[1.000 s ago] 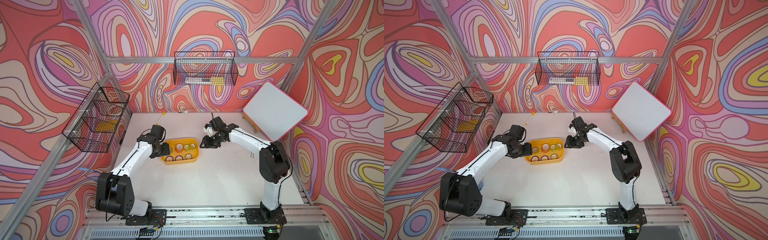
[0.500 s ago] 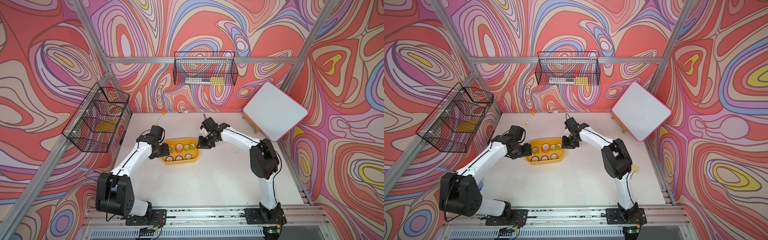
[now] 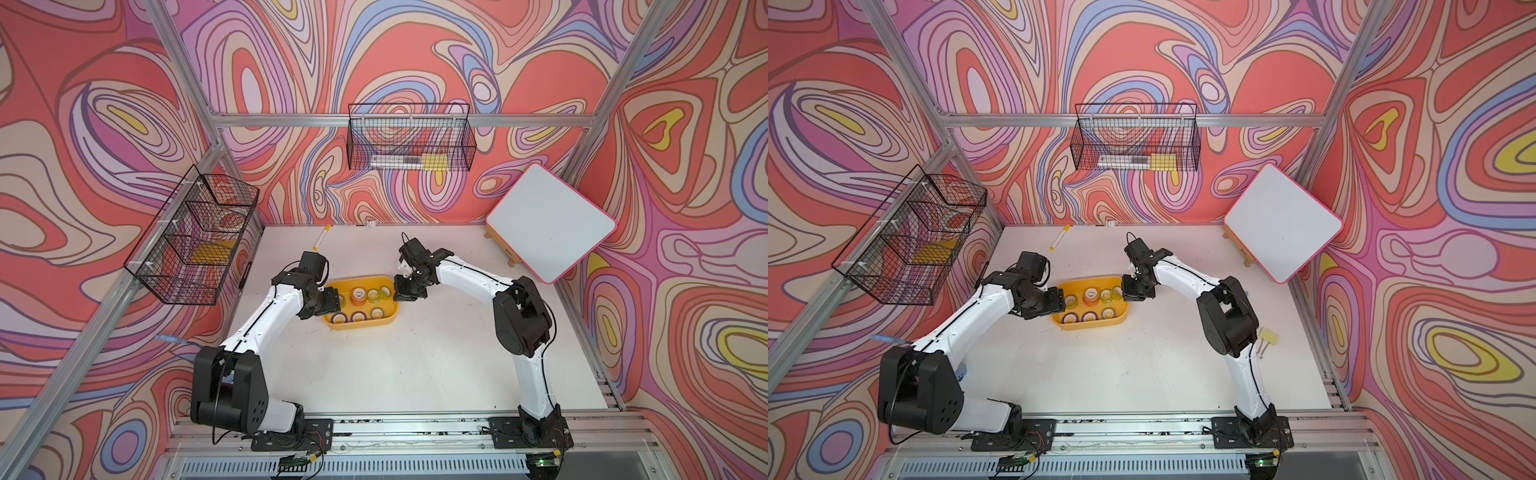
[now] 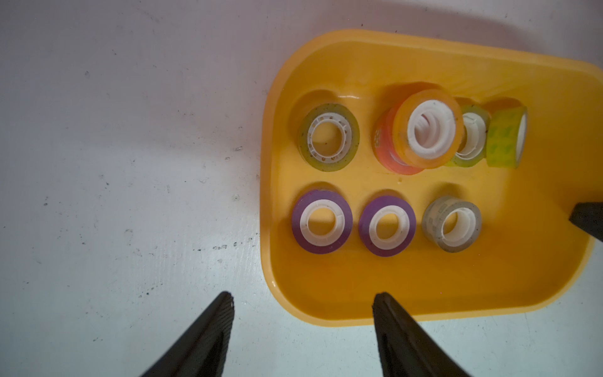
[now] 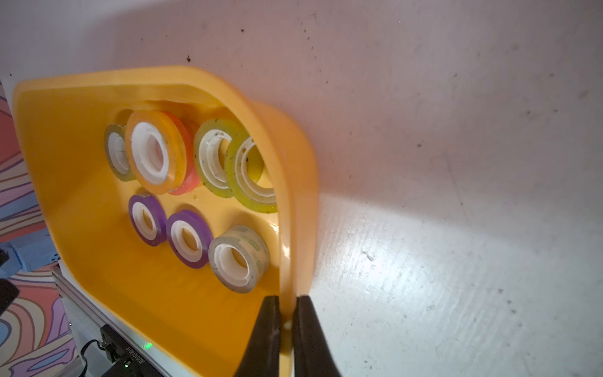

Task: Put the transparent tape into the storage box
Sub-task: Move the storage box to the center of the board.

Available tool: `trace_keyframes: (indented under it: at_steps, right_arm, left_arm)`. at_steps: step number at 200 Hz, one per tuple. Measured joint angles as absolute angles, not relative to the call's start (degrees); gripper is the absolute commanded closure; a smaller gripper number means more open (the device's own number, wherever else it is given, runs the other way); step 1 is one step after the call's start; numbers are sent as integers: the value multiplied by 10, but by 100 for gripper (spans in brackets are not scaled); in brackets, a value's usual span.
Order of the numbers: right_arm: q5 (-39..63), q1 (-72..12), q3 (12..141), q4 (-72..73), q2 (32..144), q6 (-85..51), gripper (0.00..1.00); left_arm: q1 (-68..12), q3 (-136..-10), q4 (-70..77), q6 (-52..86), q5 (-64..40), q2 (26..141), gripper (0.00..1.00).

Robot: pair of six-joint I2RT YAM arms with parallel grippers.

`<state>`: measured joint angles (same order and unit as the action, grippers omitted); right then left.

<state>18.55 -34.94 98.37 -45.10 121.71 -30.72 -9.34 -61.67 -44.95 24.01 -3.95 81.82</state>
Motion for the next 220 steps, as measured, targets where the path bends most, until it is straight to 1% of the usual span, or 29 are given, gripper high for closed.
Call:
trace_keyframes:
  at_steps: [32, 55, 128, 188, 195, 204, 220]
  right_arm:
    - [184, -347, 981, -452, 1216, -296, 93]
    - [188, -338, 950, -446, 1195, -288, 93]
    - [187, -255, 810, -452, 1089, -252, 92]
    - [187, -203, 764, -467, 1051, -208, 92]
    - [187, -200, 764, -467, 1050, -204, 91]
    - [188, -197, 764, -469, 1050, -199, 87]
    - [189, -194, 764, -470, 1050, -192, 74]
  left_arm:
    - [-93, -617, -450, 240, -39, 809, 26]
    - [-93, -617, -450, 240, -38, 808, 26]
    - [-92, -617, -450, 240, -17, 808, 27]
    - [-90, -617, -450, 240, -5, 808, 27]
    - [-90, -617, -450, 240, -3, 808, 27]
    - [-90, -617, -450, 240, -1, 808, 27]
    - [-90, -617, -450, 240, 3, 808, 27]
